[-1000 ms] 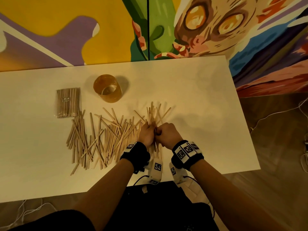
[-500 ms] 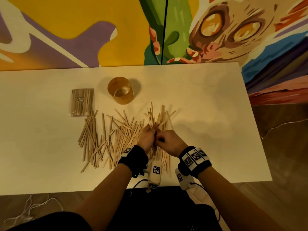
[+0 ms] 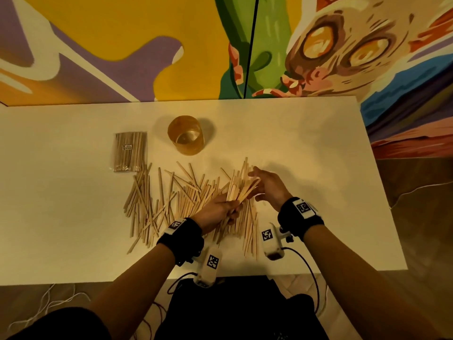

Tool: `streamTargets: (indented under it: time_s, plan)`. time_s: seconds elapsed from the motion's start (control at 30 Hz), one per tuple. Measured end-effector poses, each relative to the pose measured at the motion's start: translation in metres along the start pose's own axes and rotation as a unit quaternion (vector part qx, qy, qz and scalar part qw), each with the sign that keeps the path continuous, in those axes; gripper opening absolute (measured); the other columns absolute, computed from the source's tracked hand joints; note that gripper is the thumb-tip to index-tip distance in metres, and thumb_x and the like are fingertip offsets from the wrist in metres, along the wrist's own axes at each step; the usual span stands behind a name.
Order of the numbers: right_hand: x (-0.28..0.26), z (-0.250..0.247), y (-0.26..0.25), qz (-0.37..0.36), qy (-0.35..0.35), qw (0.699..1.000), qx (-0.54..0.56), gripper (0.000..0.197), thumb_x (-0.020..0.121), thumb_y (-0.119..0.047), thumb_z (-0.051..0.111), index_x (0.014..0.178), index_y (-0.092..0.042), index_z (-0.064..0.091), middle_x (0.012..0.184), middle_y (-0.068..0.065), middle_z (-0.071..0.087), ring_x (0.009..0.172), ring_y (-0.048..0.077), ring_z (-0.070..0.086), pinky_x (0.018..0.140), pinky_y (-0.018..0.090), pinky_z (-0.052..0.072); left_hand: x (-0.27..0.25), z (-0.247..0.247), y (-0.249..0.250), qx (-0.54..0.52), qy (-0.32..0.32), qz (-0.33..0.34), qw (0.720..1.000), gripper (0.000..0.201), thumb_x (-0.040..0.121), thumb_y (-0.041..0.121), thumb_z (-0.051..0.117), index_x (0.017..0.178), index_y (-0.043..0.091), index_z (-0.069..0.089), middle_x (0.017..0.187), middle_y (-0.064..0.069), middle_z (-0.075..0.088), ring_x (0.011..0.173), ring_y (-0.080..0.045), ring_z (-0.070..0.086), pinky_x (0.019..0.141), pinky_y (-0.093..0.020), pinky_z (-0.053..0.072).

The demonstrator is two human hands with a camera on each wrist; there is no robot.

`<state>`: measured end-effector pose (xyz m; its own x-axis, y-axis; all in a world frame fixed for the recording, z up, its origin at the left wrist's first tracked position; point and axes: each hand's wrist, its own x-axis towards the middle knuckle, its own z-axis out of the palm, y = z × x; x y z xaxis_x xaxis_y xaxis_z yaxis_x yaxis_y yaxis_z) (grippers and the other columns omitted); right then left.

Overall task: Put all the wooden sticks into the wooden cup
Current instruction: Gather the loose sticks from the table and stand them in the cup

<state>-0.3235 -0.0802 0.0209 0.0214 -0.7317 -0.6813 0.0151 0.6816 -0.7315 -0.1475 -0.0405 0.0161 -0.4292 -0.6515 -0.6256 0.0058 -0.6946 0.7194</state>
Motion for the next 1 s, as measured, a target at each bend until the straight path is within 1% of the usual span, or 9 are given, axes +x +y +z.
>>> streamTargets:
  time_s: [0.13, 0.23, 0.4, 0.5, 0.6, 0.67, 0.73, 0.83, 1.0]
  plan:
    - [0.002, 0.012, -0.009, -0.061, 0.001, 0.998, 0.0, 0.015, 0.093, -0.008, 0.055, 0.098, 0.0, 0.067, 0.07, 0.013, 0.066, 0.055, 0.024, 0.058, 0.049, 0.024, 0.038, -0.004, -0.004, 0.005, -0.022, -0.046, -0.031, 0.998, 0.015, 0.102, 0.014, 0.04, 0.096, 0.009, 0.053, 0.063, 0.003, 0.039, 0.051, -0.01, 0.032, 0.051, -0.024, 0.027]
    - [0.001, 0.014, -0.012, -0.054, -0.009, 0.998, 0.014, 0.013, 0.09, -0.001, 0.055, 0.094, 0.003, 0.067, 0.07, 0.013, 0.065, 0.054, 0.025, 0.055, 0.051, 0.026, 0.038, -0.006, -0.006, 0.008, 0.012, -0.035, -0.028, 0.999, 0.023, 0.103, 0.025, 0.041, 0.092, 0.011, 0.055, 0.061, 0.005, 0.035, 0.049, -0.008, 0.029, 0.047, -0.022, 0.025]
    - [-0.003, 0.012, -0.013, -0.016, -0.026, 0.999, 0.026, 0.037, 0.096, -0.039, 0.05, 0.098, -0.005, 0.066, 0.086, 0.019, 0.071, 0.064, 0.029, 0.067, 0.056, 0.028, 0.043, 0.001, -0.018, 0.021, 0.009, 0.037, -0.013, 0.999, 0.028, 0.1, 0.035, 0.047, 0.078, 0.018, 0.05, 0.056, 0.008, 0.033, 0.044, -0.007, 0.026, 0.041, -0.018, 0.02]
    - [-0.011, 0.017, 0.004, -0.033, -0.056, 0.997, -0.042, 0.023, 0.098, -0.024, 0.049, 0.11, -0.013, 0.065, 0.108, 0.017, 0.068, 0.078, 0.026, 0.065, 0.061, 0.029, 0.043, 0.008, -0.035, 0.037, -0.157, 0.075, 0.014, 0.985, 0.029, 0.102, 0.036, 0.042, 0.079, 0.019, 0.049, 0.052, 0.01, 0.031, 0.039, -0.005, 0.025, 0.036, -0.017, 0.019]
    - [-0.026, 0.032, 0.029, -0.141, -0.131, 0.947, -0.258, 0.037, 0.092, -0.01, 0.06, 0.127, -0.022, 0.06, 0.122, -0.007, 0.056, 0.094, 0.007, 0.058, 0.078, 0.019, 0.047, 0.008, -0.048, 0.049, -0.34, 0.068, 0.027, 0.938, 0.032, 0.103, 0.035, 0.036, 0.078, 0.019, 0.047, 0.049, 0.009, 0.029, 0.035, -0.004, 0.024, 0.032, -0.016, 0.02]
    - [-0.034, 0.044, 0.036, -0.184, -0.135, 0.923, -0.31, 0.035, 0.091, -0.014, 0.064, 0.126, -0.017, 0.062, 0.113, -0.007, 0.061, 0.088, 0.004, 0.057, 0.079, 0.016, 0.047, 0.006, -0.052, 0.049, -0.383, 0.062, 0.041, 0.921, 0.031, 0.103, 0.035, 0.035, 0.078, 0.019, 0.046, 0.048, 0.009, 0.03, 0.034, -0.003, 0.026, 0.033, -0.016, 0.02]
    - [-0.04, 0.049, 0.034, -0.199, -0.106, 0.925, -0.305, 0.02, 0.091, -0.016, 0.064, 0.11, -0.01, 0.071, 0.095, 0.003, 0.07, 0.077, 0.005, 0.06, 0.072, 0.016, 0.048, 0.002, -0.054, 0.046, -0.404, 0.067, 0.047, 0.911, 0.031, 0.103, 0.034, 0.035, 0.078, 0.018, 0.046, 0.048, 0.009, 0.03, 0.034, -0.004, 0.027, 0.034, -0.016, 0.021]
    - [-0.047, 0.046, 0.034, -0.201, -0.113, 0.93, -0.285, 0.014, 0.093, -0.015, 0.062, 0.088, -0.01, 0.074, 0.075, 0.002, 0.071, 0.059, 0.0, 0.061, 0.062, 0.011, 0.045, -0.005, -0.056, 0.045, -0.424, 0.084, 0.059, 0.9, 0.033, 0.104, 0.031, 0.033, 0.077, 0.017, 0.047, 0.049, 0.008, 0.034, 0.036, -0.004, 0.031, 0.035, -0.016, 0.027]
    - [-0.05, 0.017, 0.051, -0.176, -0.019, 0.947, -0.266, 0.006, 0.084, -0.02, 0.073, 0.084, -0.016, 0.077, 0.078, -0.007, 0.067, 0.067, 0.0, 0.056, 0.063, 0.012, 0.038, -0.014, -0.056, 0.037, -0.392, 0.121, 0.07, 0.909, 0.029, 0.105, 0.021, 0.031, 0.081, 0.015, 0.046, 0.056, 0.004, 0.044, 0.044, -0.008, 0.039, 0.043, -0.019, 0.036]
